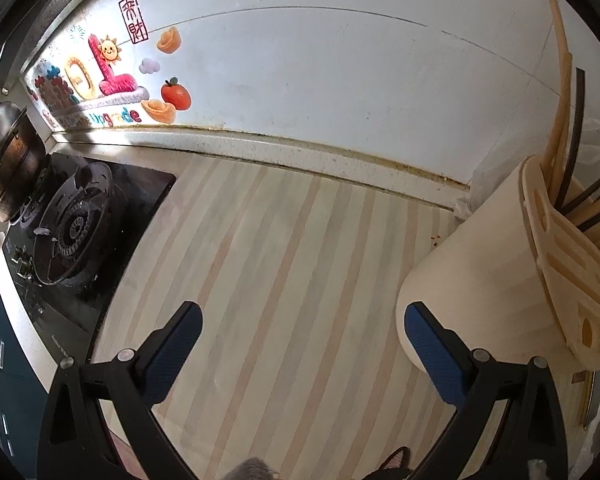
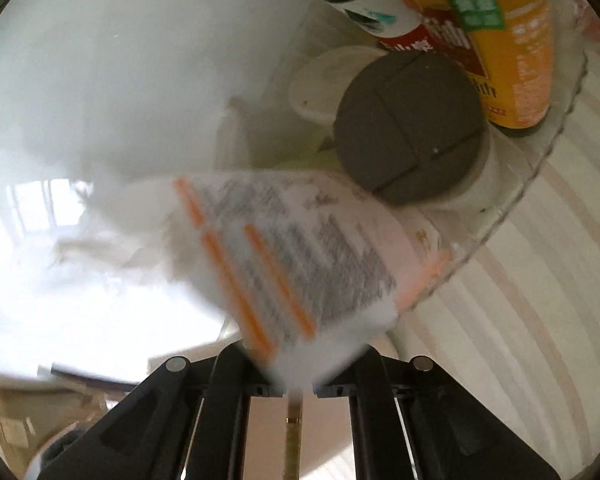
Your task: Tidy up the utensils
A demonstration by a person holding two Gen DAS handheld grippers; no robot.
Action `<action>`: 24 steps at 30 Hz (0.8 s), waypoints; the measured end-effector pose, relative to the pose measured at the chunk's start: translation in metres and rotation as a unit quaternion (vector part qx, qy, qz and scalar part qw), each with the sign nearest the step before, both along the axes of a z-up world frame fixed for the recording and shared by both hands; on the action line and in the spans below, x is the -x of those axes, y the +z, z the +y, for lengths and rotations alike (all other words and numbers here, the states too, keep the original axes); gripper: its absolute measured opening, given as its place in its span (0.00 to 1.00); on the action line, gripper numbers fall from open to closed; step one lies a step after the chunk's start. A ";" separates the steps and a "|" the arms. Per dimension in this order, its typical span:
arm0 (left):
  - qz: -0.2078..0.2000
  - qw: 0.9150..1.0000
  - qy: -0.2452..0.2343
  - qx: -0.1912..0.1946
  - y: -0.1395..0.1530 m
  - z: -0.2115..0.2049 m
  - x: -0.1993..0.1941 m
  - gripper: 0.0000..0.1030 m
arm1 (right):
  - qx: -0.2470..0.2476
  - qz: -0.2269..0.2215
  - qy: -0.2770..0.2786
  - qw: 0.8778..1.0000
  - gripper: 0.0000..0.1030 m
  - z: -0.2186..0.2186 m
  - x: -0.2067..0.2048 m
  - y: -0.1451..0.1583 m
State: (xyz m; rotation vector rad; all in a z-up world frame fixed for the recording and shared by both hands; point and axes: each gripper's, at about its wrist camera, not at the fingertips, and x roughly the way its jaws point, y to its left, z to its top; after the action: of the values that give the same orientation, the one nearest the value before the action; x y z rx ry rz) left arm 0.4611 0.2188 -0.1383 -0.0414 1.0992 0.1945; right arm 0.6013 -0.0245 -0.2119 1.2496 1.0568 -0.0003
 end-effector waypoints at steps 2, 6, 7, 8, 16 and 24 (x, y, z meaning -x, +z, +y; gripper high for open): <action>0.000 1.000 -0.004 0.002 0.000 -0.002 0.003 1.00 | -0.003 -0.013 0.005 1.000 0.07 0.000 0.013 0.008; -0.001 1.000 -0.012 0.004 0.002 -0.007 0.007 1.00 | -0.004 -0.047 0.022 0.999 0.07 0.010 0.035 0.031; -0.001 1.000 -0.014 0.005 0.002 -0.008 0.008 1.00 | -0.004 -0.056 0.027 0.998 0.07 0.012 0.040 0.038; -0.001 1.000 -0.016 0.006 0.003 -0.009 0.009 1.00 | -0.004 -0.066 0.031 0.997 0.07 0.014 0.045 0.045; -0.010 1.000 -0.021 0.015 0.013 -0.011 0.020 1.00 | 0.039 -0.168 0.046 0.984 0.07 0.027 0.089 0.114; -0.022 0.999 -0.027 0.020 0.026 -0.010 0.027 1.00 | 0.032 -0.227 0.135 0.964 0.07 0.063 0.107 0.168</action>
State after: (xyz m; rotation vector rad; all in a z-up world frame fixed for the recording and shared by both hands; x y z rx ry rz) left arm 0.4339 0.2087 -0.1126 -0.0522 1.0592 0.1228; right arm 0.4939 0.0386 -0.0443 0.9753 0.8084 0.4399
